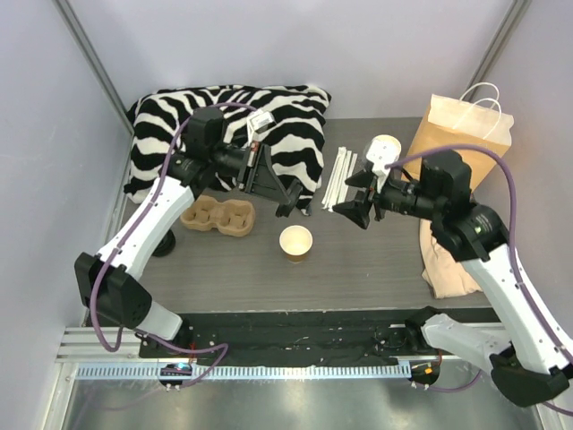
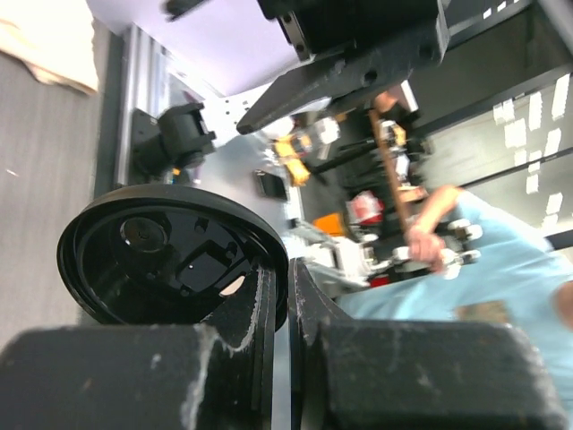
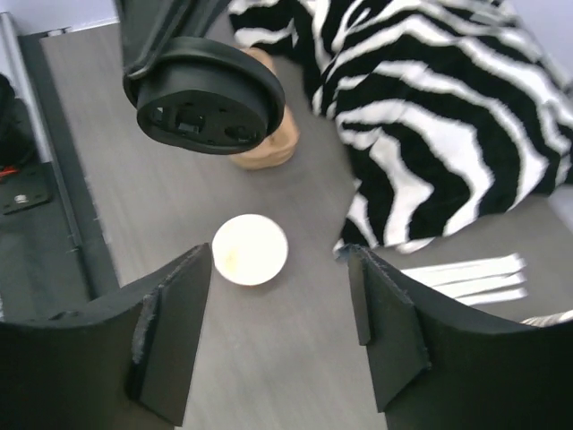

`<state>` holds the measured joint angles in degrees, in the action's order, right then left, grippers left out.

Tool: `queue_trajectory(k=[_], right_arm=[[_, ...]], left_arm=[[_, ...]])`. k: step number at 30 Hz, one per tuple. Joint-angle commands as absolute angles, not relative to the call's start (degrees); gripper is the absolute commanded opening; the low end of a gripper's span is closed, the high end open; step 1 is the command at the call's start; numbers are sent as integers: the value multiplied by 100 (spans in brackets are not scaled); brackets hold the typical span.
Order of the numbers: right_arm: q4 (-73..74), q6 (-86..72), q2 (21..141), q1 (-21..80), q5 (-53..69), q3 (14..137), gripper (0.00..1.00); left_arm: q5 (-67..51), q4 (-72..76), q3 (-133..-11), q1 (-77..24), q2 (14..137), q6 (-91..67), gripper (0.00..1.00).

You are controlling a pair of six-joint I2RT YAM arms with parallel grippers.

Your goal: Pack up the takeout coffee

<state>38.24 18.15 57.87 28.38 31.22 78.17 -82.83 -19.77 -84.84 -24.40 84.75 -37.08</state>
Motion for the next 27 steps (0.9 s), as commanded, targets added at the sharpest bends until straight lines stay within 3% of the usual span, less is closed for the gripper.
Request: queue_trajectory(k=[1, 4, 8, 14, 15, 18, 21, 27], right_arm=[[1920, 2408, 5169, 2900, 2909, 7042, 66], [1390, 2095, 4931, 2953, 2935, 6549, 59], [1563, 899, 5308, 2962, 2926, 6706, 58], [1020, 9, 5423, 2953, 3427, 6530, 58], [1028, 35, 5449, 2962, 3480, 6556, 59], [1195, 455, 5546, 2953, 3611, 6714, 72], [1563, 1601, 5485, 2971, 3901, 6925, 88], [3354, 3715, 5843, 3399, 4078, 7768, 96]], left_arm=[[-8604, -1266, -8675, -2540, 8639, -5000, 0], [-8605, -1248, -8736, -2593, 8657, -5028, 0], [-8341, -740, -8596, -2593, 8280, -4843, 0], [-8201, 832, -7999, -2610, 7945, -5815, 0], [-8174, 1801, -7876, -2610, 7937, -6201, 0], [-8173, 3362, -7454, -2628, 7972, -7548, 0], [-8559, 3183, -7479, -2794, 8138, -7506, 0], [-8675, 3182, -7242, -3111, 8227, -7524, 0]])
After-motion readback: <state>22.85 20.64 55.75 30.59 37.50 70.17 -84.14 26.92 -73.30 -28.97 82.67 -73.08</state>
